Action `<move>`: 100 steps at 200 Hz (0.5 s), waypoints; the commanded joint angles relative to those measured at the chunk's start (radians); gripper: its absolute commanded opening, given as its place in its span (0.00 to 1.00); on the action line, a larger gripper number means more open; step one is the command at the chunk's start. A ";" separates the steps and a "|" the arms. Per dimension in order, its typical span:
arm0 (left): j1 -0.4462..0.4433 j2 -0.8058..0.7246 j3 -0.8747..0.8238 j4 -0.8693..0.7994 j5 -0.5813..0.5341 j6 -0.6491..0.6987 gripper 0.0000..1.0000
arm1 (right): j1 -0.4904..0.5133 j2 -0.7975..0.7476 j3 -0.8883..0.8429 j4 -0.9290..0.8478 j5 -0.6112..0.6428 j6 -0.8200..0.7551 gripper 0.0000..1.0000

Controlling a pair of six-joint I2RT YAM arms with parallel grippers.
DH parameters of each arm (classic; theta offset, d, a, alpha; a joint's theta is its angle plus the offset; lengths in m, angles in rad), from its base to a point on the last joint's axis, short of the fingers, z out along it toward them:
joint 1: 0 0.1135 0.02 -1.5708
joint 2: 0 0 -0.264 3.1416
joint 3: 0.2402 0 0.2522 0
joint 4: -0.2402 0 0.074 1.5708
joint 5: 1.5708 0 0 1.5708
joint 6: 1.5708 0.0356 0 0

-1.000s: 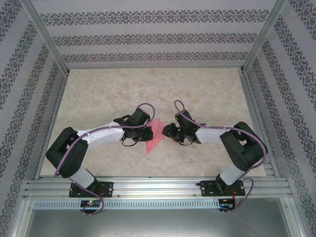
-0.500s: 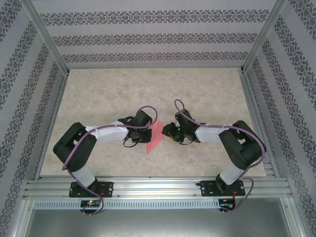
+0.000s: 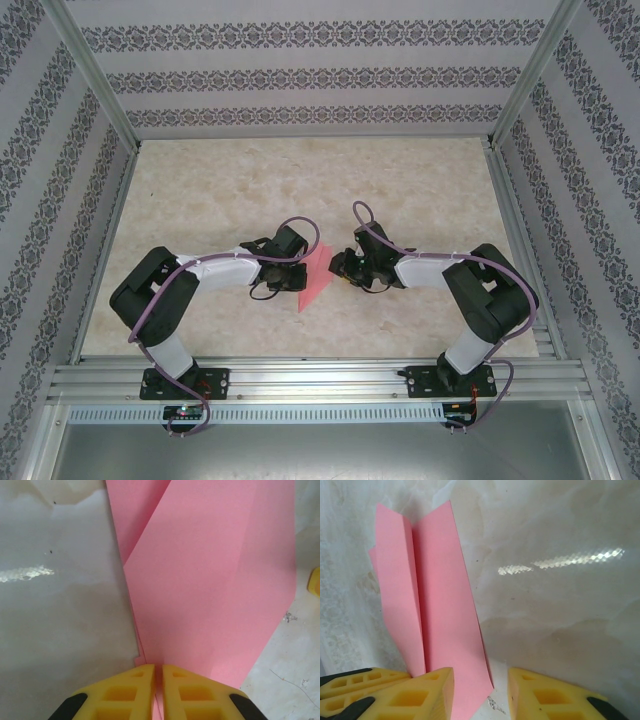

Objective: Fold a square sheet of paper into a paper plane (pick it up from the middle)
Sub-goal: Turn over the paper at the center of the table.

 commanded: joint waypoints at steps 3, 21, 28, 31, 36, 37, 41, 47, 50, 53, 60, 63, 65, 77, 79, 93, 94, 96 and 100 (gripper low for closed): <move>-0.011 0.008 -0.012 0.005 -0.016 0.024 0.14 | 0.022 0.013 0.047 -0.020 0.035 -0.029 0.35; -0.010 0.009 -0.016 0.006 -0.014 0.022 0.14 | 0.024 0.031 0.045 0.004 0.027 -0.020 0.35; -0.010 0.010 -0.018 0.008 -0.015 0.021 0.14 | 0.024 0.040 0.045 0.018 0.019 -0.017 0.35; -0.010 0.010 -0.018 0.008 -0.013 0.020 0.14 | 0.024 0.045 0.046 0.022 0.015 -0.017 0.35; -0.010 0.011 -0.020 0.009 -0.010 0.019 0.14 | 0.024 0.051 0.049 0.026 0.007 -0.015 0.35; -0.010 0.011 -0.020 0.010 -0.009 0.019 0.14 | 0.024 0.053 0.049 0.027 0.005 -0.015 0.35; -0.010 0.013 -0.021 0.012 -0.006 0.020 0.14 | 0.026 0.057 0.051 0.031 0.000 -0.015 0.35; -0.010 0.015 -0.022 0.015 0.000 0.019 0.14 | 0.029 0.061 0.053 0.037 -0.002 -0.014 0.34; -0.010 0.017 -0.023 0.017 0.001 0.019 0.15 | 0.030 0.063 0.053 0.039 -0.002 -0.013 0.34; -0.010 0.018 -0.022 0.017 0.003 0.019 0.14 | 0.032 0.064 0.055 0.037 0.001 -0.012 0.34; -0.010 0.020 -0.023 0.020 0.003 0.015 0.15 | 0.035 0.069 0.062 0.025 0.009 -0.012 0.34; -0.010 0.020 -0.024 0.021 0.005 0.015 0.15 | 0.036 0.072 0.064 0.019 0.011 -0.014 0.34; -0.010 0.020 -0.024 0.022 0.005 0.016 0.14 | 0.036 0.073 0.066 0.016 0.012 -0.013 0.34; -0.010 0.019 -0.025 0.022 0.007 0.015 0.14 | 0.037 0.082 0.069 0.003 0.021 -0.012 0.35; -0.010 0.018 -0.025 0.021 0.007 0.015 0.14 | 0.036 0.083 0.069 0.001 0.024 -0.012 0.35; -0.010 0.017 -0.023 0.019 0.005 0.016 0.14 | 0.036 0.091 0.069 -0.008 0.030 -0.011 0.35; -0.009 0.017 -0.023 0.019 0.005 0.016 0.14 | 0.036 0.092 0.069 -0.008 0.029 -0.011 0.35; -0.010 0.017 -0.024 0.018 0.005 0.015 0.15 | 0.036 0.093 0.069 -0.008 0.027 -0.011 0.35; -0.010 0.016 -0.024 0.017 0.005 0.016 0.14 | 0.036 0.096 0.070 -0.006 0.022 -0.011 0.35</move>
